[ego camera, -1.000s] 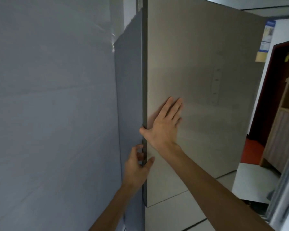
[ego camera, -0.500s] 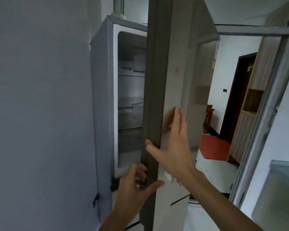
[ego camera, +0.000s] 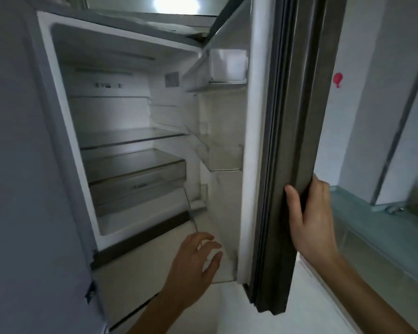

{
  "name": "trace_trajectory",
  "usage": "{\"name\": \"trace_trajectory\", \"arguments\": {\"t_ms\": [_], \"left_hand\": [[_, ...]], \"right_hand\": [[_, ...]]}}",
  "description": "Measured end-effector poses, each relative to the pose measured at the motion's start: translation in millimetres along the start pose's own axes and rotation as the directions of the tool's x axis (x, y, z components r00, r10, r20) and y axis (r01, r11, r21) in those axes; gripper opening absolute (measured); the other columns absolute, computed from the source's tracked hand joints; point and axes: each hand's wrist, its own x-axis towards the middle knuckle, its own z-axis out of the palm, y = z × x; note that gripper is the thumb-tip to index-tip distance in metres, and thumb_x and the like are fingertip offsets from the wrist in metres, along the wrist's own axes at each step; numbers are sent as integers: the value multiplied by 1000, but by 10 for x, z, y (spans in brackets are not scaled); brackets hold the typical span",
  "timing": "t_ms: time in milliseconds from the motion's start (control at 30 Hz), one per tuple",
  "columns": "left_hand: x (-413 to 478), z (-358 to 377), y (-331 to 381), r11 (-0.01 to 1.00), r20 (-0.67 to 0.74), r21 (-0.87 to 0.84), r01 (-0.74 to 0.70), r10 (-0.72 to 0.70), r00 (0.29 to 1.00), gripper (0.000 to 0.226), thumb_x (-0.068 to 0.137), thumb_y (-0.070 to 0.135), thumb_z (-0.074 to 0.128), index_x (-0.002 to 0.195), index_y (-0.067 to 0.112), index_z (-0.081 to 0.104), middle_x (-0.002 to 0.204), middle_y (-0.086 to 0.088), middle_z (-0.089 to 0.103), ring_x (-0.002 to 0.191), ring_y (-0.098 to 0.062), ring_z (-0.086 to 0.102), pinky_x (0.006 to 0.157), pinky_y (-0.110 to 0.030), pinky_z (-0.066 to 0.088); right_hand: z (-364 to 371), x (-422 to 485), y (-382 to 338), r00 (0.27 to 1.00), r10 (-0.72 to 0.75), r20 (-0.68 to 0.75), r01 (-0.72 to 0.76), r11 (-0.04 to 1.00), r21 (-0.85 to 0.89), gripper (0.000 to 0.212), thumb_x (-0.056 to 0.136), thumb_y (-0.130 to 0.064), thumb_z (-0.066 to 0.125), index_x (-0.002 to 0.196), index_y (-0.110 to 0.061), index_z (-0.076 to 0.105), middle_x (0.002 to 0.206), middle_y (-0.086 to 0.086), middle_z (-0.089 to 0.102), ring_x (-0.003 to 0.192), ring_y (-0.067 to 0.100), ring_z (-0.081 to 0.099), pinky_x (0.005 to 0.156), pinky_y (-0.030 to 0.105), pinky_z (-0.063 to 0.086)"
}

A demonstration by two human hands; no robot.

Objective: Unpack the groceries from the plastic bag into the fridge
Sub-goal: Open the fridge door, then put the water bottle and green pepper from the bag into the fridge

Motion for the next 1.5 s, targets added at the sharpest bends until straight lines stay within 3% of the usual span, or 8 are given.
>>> {"name": "trace_trajectory", "arguments": {"t_ms": [133, 400, 633, 867, 1033, 1133, 1367, 1500], "left_hand": [[201, 600, 48, 997, 202, -17, -79, 81, 976, 27, 99, 40, 48, 91, 26, 69, 92, 11, 63, 90, -8, 56, 99, -41, 42], [848, 1551, 395, 929, 235, -231, -290, 343, 909, 22, 102, 35, 49, 102, 26, 69, 98, 11, 67, 91, -11, 60, 84, -28, 48], [1336, 2236, 557, 885, 265, -188, -426, 464, 845, 42, 81, 12, 69, 122, 23, 65, 108, 10, 70, 93, -14, 62, 82, -23, 52], [1598, 2616, 611, 869, 303, -201, -452, 494, 815, 50, 80, 17, 70, 129, 22, 60, 106, 9, 69, 92, -12, 63, 86, -21, 50], [1731, 2739, 684, 890, 339, -220, -399, 453, 824, 49, 93, 40, 41, 136, 18, 51, 116, 2, 65, 103, -19, 61, 96, -32, 49], [1837, 2761, 888, 885, 339, -331, -326, 434, 835, 53, 95, 44, 26, 136, 18, 49, 126, -2, 57, 115, -22, 54, 103, -36, 41], [2052, 2968, 1708, 787, 361, -570, -236, 498, 788, 26, 93, 23, 53, 116, 20, 64, 114, 2, 64, 106, -17, 61, 91, -31, 48], [2048, 3242, 2310, 736, 433, -650, -189, 563, 704, 21, 92, 28, 55, 109, 23, 66, 105, 5, 70, 97, -13, 65, 83, -34, 53]], "right_hand": [[-349, 236, 498, 992, 109, -71, -113, 992, -53, 39, 102, -37, 38, 130, -12, 46, 108, 1, 47, 99, 17, 49, 87, 27, 37], [-668, 951, 1573, 928, 283, -242, -329, 927, -178, 38, 103, -29, 41, 127, -3, 56, 118, 22, 58, 111, 37, 55, 97, 38, 41], [-723, 1605, 2270, 880, 430, -203, -461, 876, -142, 34, 102, -32, 38, 125, -20, 60, 111, 5, 67, 104, 26, 60, 91, 37, 48], [-668, 1812, 2588, 809, 576, -116, -580, 815, 1, 39, 103, -32, 38, 136, -14, 52, 126, 13, 60, 114, 29, 58, 88, 41, 53], [-753, 1697, 2690, 793, 607, -39, -602, 773, -201, 41, 101, -42, 38, 126, -16, 57, 122, 8, 63, 111, 27, 60, 101, 50, 46], [-950, 1484, 2668, 792, 611, -22, -566, 719, -404, 35, 100, -30, 46, 128, -13, 57, 109, 1, 61, 100, 20, 58, 89, 29, 44], [-1828, 670, 2674, 630, 777, -11, -614, 489, -620, 25, 90, -8, 56, 112, -12, 69, 88, 0, 73, 76, 6, 67, 67, 4, 46], [-2485, 161, 2614, 559, 821, -115, -648, 346, -679, 31, 90, -3, 51, 116, -7, 67, 107, 7, 73, 100, 19, 69, 94, 24, 47]]}}
